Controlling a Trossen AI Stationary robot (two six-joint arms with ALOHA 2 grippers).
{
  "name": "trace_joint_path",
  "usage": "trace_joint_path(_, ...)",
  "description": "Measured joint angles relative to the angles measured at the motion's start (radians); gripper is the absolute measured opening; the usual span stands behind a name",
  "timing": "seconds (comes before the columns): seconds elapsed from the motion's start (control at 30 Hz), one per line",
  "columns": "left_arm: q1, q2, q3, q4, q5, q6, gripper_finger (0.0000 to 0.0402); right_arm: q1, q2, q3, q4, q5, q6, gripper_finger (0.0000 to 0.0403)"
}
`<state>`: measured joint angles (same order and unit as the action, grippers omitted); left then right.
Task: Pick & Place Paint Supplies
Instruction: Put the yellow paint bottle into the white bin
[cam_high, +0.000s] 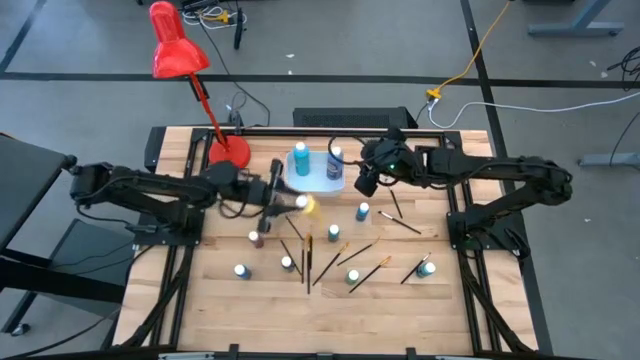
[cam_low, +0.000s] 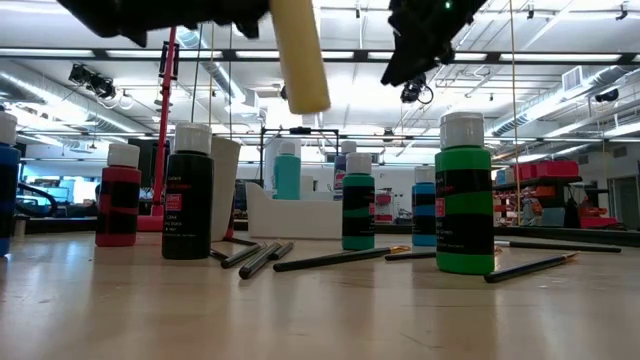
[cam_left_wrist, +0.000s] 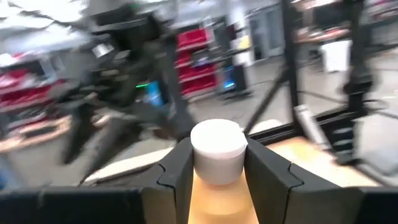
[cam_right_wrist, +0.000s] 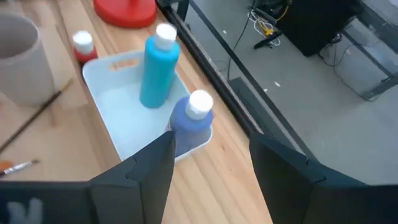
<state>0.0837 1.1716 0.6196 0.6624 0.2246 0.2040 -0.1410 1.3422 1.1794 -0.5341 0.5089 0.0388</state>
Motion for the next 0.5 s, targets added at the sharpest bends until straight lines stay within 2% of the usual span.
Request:
trace_joint_path(0.17,0.071,0.118,0.053,0.009,-0.031,-0.024,0.0128,0.000,0.000,-0.117,0.163,-0.001,-0.012,0.0213)
trace_joint_path(0.27,0.109,0.194,0.089,0.009,-0.060,-0.034,0.0130,-0.002,0.001,-0.164,0.227,0.008,-0.080,0.0213)
trace_joint_path(0.33,0.133,0.239,0.112,0.010,-0.079,-0.038,0.0128,-0.002,0.001,-0.179,0.258,0.037,-0.148,0.0213)
trace_joint_path(0.5,0.183,0.314,0.129,0.009,-0.115,-0.082,0.0126,-0.002,0.001,-0.180,0.263,0.153,-0.161,0.0213)
